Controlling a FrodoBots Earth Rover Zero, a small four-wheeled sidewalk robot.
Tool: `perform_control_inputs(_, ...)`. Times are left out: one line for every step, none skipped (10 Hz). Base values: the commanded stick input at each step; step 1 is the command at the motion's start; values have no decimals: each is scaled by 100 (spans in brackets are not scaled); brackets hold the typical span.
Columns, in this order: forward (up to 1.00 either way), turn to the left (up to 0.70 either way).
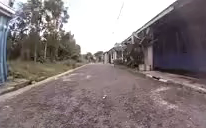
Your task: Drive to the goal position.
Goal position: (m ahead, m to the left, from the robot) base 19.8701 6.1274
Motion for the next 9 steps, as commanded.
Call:
perform_control_inputs(92, 0)
perform_control_inputs(100, 0)
perform_control_inputs(100, 0)
perform_control_inputs(100, 0)
perform_control_inputs(100, 0)
perform_control_inputs(100, 0)
perform_control_inputs(100, 0)
perform_control_inputs(100, 0)
perform_control_inputs(100, 0)
